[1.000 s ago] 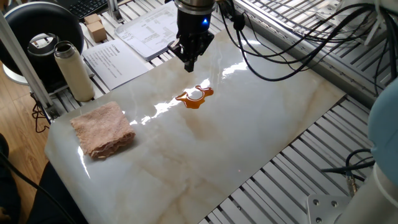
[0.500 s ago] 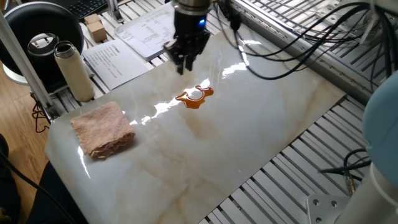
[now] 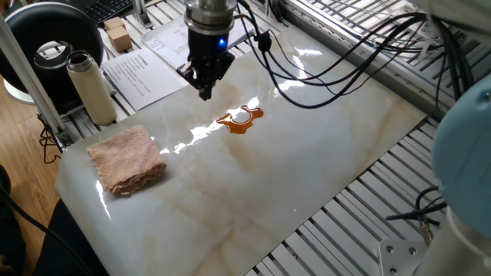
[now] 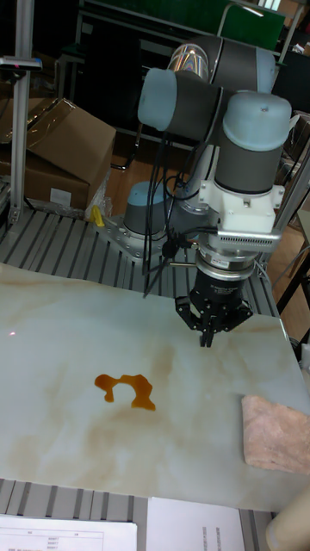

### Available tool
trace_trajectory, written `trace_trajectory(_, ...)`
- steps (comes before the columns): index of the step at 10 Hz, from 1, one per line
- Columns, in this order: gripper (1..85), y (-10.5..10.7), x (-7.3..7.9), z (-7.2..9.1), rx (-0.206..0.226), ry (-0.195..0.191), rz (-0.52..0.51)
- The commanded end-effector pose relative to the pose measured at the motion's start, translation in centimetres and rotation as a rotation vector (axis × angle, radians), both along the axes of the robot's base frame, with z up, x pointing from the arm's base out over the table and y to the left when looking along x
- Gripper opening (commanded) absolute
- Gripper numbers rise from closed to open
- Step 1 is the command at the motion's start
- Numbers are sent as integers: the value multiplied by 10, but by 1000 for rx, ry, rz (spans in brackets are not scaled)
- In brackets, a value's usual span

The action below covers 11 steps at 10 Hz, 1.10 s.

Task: Clean the table with a cloth

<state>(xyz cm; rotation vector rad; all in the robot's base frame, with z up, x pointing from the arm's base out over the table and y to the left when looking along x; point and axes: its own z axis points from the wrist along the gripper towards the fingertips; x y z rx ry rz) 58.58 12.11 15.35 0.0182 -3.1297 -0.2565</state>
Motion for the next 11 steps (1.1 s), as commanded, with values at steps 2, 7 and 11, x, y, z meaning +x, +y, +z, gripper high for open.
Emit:
trace_trajectory(2, 440, 51, 28, -25, 27, -9, -68)
trace_trajectory(7, 467, 70, 36, -47, -8, 18, 6)
trace_trajectory(11, 547, 103, 62, -94, -61, -27, -105)
